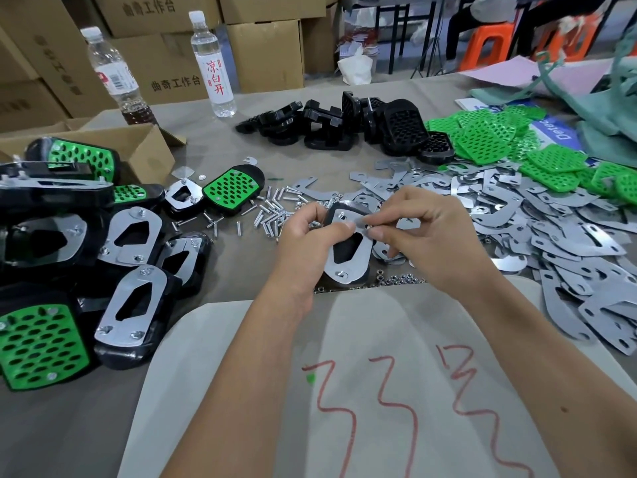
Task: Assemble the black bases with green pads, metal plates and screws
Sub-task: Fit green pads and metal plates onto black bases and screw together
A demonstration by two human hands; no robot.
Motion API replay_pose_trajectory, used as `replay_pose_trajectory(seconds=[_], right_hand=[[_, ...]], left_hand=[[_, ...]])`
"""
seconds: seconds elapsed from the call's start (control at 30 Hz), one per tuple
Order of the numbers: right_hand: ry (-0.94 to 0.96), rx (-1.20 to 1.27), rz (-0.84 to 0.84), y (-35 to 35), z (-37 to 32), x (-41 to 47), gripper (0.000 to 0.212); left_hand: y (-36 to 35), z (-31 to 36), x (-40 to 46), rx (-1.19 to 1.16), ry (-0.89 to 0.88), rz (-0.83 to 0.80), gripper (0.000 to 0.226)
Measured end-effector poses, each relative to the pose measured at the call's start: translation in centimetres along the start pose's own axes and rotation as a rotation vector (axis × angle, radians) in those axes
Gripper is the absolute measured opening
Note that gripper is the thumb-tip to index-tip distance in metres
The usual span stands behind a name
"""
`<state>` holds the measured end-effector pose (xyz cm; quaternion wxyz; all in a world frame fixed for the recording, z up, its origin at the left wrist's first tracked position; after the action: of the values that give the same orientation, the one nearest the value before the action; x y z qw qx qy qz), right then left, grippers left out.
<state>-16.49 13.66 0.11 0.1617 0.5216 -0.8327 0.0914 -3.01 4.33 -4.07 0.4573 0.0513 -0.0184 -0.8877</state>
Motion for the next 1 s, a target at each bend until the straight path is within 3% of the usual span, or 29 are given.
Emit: replay_pose_trajectory(seconds=[0.33, 0.67, 0.77, 0.87, 1.0], right_hand=[[-0.029, -0.012, -0.055, 0.1, 0.0, -0.2, 0.017], [0.056, 0.040, 0.117, 0.8, -0.6, -0.5, 0.018], [0.032, 0.093, 0.056, 0.0, -0.2, -0.3, 0.018], [0.008, 0.160, -0.053, -1.1, 0.3, -0.2, 0.035], [-0.044, 0.290, -0.006, -1.2, 1.1, -0.2, 0.031]], left_hand=[[-0.2, 0.4, -0.1, 0.052, -0.042, -0.025, 0.018], [-0.7, 0.0, -0.3, -0.088, 0.022, -0.031, 0.018], [-0.4, -0.3, -0.2, -0.130, 0.047, 0.009, 0.031], [-0.2, -0.4, -0.2, -0.152, 0.062, 0.033, 0.033], [0.3, -0.7, -0.2, -0.192, 0.095, 0.082, 0.030]])
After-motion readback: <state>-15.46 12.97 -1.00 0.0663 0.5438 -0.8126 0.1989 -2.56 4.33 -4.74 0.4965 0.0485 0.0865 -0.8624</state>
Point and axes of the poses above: each hand's wrist, its own x-axis towards the middle knuckle, its own y-axis out of the back of the hand, z = x × y, the point moved 10 cm from there along x, towards the middle knuckle, and after that the axes turned 13 degrees about x, right-handed, at the moved point
